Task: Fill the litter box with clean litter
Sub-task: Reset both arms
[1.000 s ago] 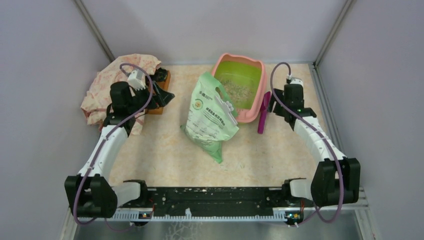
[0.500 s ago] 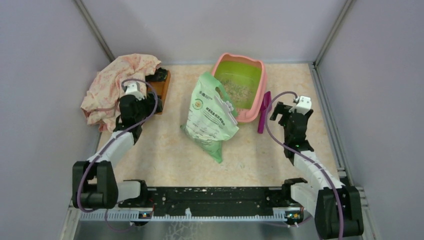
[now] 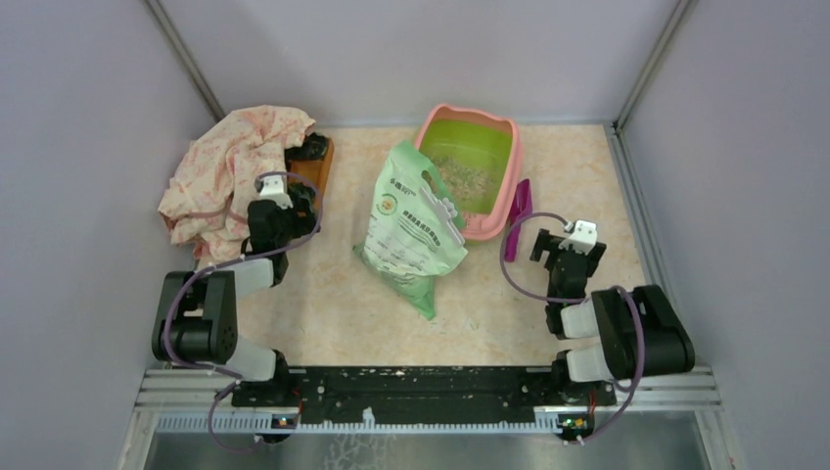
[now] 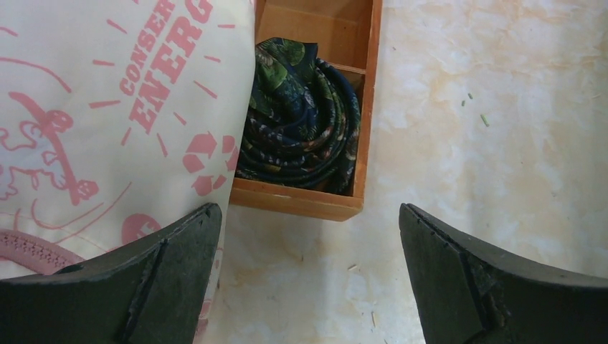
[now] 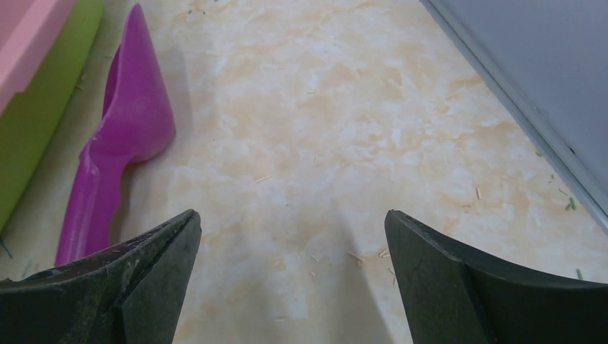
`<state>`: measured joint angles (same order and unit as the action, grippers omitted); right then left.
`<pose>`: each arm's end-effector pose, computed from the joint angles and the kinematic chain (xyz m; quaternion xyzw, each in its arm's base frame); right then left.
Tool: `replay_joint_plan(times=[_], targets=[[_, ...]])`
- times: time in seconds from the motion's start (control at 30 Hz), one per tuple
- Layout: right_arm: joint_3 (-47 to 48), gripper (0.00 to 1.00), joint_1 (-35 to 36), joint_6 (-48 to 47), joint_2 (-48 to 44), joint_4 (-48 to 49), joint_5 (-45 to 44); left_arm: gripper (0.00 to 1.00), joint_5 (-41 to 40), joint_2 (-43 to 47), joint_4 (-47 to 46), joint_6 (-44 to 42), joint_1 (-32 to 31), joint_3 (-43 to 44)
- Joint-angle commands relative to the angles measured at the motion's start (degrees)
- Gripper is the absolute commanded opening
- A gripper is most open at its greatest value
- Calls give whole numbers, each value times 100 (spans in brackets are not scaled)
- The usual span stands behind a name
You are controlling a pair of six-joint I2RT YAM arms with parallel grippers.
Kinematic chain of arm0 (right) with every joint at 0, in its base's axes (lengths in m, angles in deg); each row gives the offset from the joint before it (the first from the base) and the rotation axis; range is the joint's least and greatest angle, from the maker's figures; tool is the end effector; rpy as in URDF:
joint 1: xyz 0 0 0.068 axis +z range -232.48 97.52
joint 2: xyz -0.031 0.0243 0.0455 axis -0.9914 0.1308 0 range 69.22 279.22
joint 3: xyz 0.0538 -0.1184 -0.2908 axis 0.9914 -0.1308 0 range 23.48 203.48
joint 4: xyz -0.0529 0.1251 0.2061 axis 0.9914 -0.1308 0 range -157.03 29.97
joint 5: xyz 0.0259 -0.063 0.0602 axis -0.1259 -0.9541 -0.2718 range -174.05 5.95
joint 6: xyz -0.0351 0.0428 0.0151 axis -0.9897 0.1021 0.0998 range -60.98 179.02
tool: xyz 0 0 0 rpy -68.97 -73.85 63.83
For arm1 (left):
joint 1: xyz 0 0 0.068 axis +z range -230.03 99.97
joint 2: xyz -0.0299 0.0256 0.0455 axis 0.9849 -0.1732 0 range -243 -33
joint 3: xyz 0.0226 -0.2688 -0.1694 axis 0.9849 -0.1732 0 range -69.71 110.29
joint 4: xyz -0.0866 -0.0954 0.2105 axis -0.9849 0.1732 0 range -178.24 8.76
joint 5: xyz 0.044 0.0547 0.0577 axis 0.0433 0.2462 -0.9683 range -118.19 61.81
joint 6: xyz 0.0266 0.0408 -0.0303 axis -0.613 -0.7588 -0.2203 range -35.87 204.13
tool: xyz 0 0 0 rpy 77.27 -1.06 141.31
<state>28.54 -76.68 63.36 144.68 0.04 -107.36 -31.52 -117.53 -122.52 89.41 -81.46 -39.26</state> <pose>0.1855 0.0026 0.1987 0.1197 0.7537 -0.0990 0.6386 0.2811 -0.0047 0.2338 -0.0441 0.8168 -0.0098 0.5752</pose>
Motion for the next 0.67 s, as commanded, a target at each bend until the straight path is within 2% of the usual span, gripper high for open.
replay_joint_plan(times=[0.0, 0.07, 0.17, 0.33, 0.43, 0.63], targets=[[56, 98, -26, -303, 956, 2213, 19, 99, 97, -62, -551, -79, 181, 109], [121, 98, -27, -167, 695, 1621, 58, 99, 218, -29, -629, -39, 332, 57], [-93, 98, -15, -377, 870, 2343, 299, 99, 306, -19, -639, -39, 375, 49], [233, 98, 9, -689, 783, 1557, 977, 99, 307, 50, -661, -11, 379, -32], [64, 98, 39, -712, 856, 2024, 894, 99, 307, 76, -700, -22, 380, -63], [164, 98, 56, -779, 828, 1768, 1050, 99, 307, 144, -829, -18, 380, -174]])
